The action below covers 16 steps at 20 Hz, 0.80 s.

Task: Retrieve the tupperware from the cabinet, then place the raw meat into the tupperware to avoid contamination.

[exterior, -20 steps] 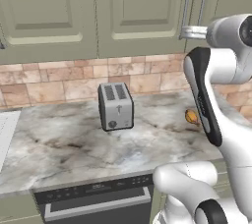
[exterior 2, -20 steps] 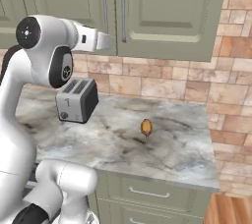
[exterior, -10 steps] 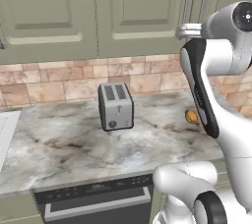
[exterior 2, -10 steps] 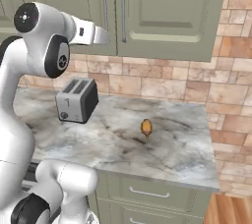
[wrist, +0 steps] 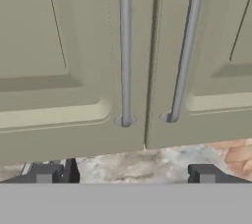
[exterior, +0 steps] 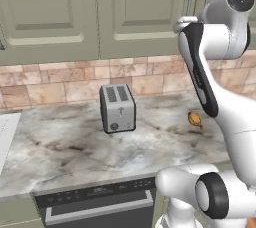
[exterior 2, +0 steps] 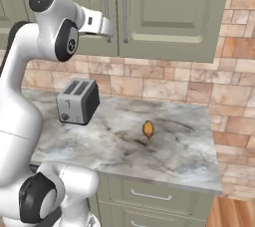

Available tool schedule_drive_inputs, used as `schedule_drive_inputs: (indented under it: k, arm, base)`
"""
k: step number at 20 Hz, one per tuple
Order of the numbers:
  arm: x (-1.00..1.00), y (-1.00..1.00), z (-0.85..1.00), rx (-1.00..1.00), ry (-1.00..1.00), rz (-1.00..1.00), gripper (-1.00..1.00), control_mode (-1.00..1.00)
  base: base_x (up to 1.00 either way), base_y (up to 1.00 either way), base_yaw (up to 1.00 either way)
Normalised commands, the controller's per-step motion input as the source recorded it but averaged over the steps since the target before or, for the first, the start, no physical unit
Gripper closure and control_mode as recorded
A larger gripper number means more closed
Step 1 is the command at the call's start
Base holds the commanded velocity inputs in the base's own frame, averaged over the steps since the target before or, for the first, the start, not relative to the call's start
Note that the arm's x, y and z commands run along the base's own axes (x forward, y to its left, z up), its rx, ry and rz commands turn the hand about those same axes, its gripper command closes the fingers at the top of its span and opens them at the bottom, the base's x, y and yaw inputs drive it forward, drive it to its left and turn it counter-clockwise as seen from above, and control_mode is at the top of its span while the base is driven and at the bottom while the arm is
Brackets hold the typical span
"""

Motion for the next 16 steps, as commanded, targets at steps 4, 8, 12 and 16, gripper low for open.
schedule_drive_inputs:
  k: [4,8,12,16]
  arm:
    - [0.42,0.00,-0.10,0.00,-0.04,0.09,-1.00,-1.00]
    - [0.38,-0.01,-0.14,0.00,-0.07,0.06,-1.00,-1.00]
    - [0.30,-0.07,-0.08,0.00,-0.01,0.02,-1.00,-1.00]
    - [0.29,-0.08,-0.06,0.00,0.00,0.00,-1.00,-1.00]
  base:
    - [0.00,0.00,0.00]
    - [0.00,0.00,0.00]
    - [0.00,0.00,0.00]
    - [0.00,0.00,0.00]
